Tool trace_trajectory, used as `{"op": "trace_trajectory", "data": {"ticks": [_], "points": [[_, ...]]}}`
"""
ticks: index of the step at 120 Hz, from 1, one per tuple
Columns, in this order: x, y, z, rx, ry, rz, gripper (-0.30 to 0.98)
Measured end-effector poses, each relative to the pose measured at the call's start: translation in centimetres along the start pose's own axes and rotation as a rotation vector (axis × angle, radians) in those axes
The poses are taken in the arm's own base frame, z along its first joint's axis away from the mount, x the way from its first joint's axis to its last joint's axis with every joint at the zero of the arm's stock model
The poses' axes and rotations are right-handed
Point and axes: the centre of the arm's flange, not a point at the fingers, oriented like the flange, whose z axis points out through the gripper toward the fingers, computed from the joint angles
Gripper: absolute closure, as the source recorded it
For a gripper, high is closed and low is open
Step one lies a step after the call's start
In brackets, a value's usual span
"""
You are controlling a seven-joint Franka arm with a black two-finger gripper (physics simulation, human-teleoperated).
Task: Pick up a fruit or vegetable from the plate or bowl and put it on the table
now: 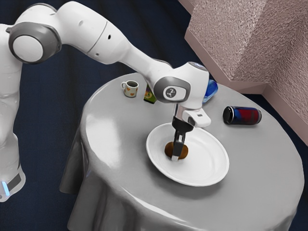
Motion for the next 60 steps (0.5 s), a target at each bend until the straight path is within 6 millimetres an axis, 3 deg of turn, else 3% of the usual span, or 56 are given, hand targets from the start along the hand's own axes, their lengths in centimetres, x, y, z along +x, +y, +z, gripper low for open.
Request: {"op": "trace_trajectory", "data": {"ticks": [3, 10, 25, 33, 49, 60], "points": [[0.1, -0.2, -0.2, 0.001, 0.004, -0.002, 0.22], [0.7, 0.2, -1.3, 0.009, 0.027, 0.011, 0.31], [2.3, 0.9, -5.4, 0.052, 0.093, 0.048, 0.35], [2.0, 1.2, -7.1, 0.067, 0.103, 0.057, 0.35], [-4.3, 1.3, -10.5, 0.09, 0.095, 0.026, 0.35], [-7.6, -3.5, -10.9, 0.088, 0.073, -0.078, 0.35]]}}
